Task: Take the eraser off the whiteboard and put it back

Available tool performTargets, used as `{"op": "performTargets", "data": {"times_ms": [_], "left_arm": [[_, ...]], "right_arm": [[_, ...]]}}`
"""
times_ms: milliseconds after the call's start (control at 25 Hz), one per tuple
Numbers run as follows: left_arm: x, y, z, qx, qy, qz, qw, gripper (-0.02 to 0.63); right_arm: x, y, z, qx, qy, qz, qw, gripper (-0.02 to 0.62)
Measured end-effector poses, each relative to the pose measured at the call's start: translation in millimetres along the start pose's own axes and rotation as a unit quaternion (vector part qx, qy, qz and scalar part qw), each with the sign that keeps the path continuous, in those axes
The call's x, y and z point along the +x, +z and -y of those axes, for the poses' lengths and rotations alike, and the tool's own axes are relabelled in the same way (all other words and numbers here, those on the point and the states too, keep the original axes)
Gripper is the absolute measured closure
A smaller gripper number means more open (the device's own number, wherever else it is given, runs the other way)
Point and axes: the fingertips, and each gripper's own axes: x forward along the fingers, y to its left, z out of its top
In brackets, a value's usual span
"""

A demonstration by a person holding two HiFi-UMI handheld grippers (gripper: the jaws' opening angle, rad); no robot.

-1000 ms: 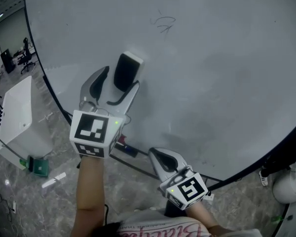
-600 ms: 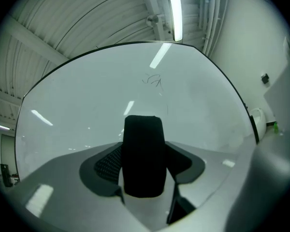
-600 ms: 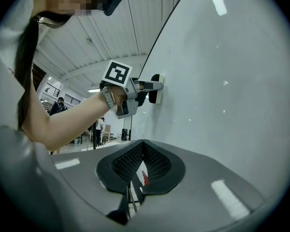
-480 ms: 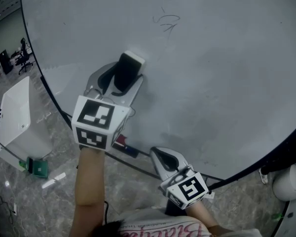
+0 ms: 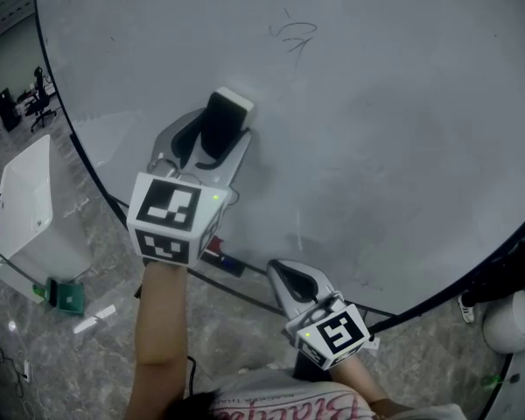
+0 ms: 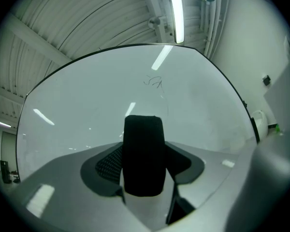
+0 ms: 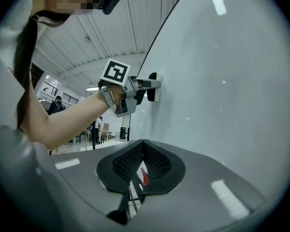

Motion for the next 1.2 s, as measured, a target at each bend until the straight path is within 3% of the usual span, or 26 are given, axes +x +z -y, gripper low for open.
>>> {"op": "performTargets", "data": {"times_ms": [440,720,1200], "left_arm": [[-46,-20,3,-0.020,0.029,0.025,0.9991,0.359],[-78,-38,13,-0.078,0.033,0.046,0.9954,0.359],[-122,-78,56,-0.089,0.030,0.022,0.9953,0.359]], "right_arm": [[3,-6,-14,-0.003,0.022,-0.002,1.000,0.594],[1,-6,-22,-0.010,0.036,-0.002,0.999,0.594],[0,-5,-17,-0.006,0.028,-0.006,1.000,0.594]]}}
